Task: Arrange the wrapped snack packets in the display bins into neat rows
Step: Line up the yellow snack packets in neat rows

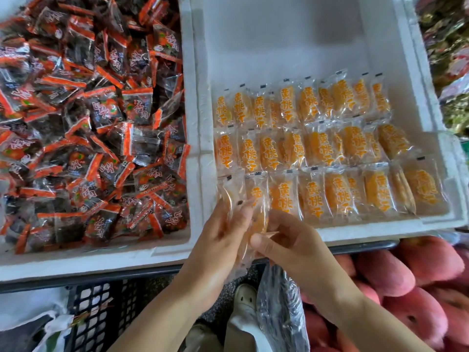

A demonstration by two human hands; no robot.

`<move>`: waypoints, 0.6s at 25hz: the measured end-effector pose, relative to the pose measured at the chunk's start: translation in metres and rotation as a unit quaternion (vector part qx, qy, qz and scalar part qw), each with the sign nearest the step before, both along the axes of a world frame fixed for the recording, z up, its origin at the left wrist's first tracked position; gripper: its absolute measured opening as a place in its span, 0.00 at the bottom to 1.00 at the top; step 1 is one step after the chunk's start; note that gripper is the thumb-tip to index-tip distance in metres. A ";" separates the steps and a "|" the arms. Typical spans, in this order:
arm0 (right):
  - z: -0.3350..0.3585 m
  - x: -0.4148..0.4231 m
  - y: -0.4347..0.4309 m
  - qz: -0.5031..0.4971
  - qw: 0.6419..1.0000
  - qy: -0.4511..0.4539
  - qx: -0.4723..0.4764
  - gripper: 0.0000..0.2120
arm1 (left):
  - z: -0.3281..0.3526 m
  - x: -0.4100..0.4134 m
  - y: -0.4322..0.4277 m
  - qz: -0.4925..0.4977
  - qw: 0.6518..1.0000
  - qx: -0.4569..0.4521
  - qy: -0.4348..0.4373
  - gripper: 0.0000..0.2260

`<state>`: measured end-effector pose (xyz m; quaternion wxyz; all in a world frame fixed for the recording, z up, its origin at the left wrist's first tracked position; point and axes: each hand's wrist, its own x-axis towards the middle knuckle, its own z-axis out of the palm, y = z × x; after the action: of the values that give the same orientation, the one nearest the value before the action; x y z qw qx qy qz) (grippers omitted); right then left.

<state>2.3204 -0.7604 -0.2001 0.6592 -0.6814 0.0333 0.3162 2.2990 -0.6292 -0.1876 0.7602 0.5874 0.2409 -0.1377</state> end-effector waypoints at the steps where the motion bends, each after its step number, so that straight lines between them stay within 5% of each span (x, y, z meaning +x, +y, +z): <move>1: -0.001 0.000 -0.002 -0.006 1.000 -0.012 -0.019 0.21 | -0.004 0.000 -0.004 0.000 1.000 0.007 0.006 0.15; 3: -0.003 0.001 -0.005 -0.046 0.999 -0.018 -0.023 0.24 | -0.009 0.001 -0.012 0.005 1.000 0.010 0.014 0.16; 8: 0.002 0.012 -0.015 -0.090 0.982 -0.128 -0.105 0.05 | -0.014 0.008 -0.022 0.014 1.000 -0.011 -0.004 0.15; 11: 0.002 0.015 -0.020 -0.068 0.972 -0.170 -0.147 0.15 | -0.013 0.012 -0.025 0.015 1.000 -0.004 -0.017 0.16; 15: 0.001 0.023 -0.036 -0.008 0.955 -0.216 -0.205 0.12 | -0.011 0.016 -0.020 0.044 0.999 0.023 -0.019 0.20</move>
<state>2.3437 -0.7961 -0.1994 0.4995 -0.8535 -0.0399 0.1426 2.3153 -0.6489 -0.1985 0.7560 0.5963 0.2556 -0.0873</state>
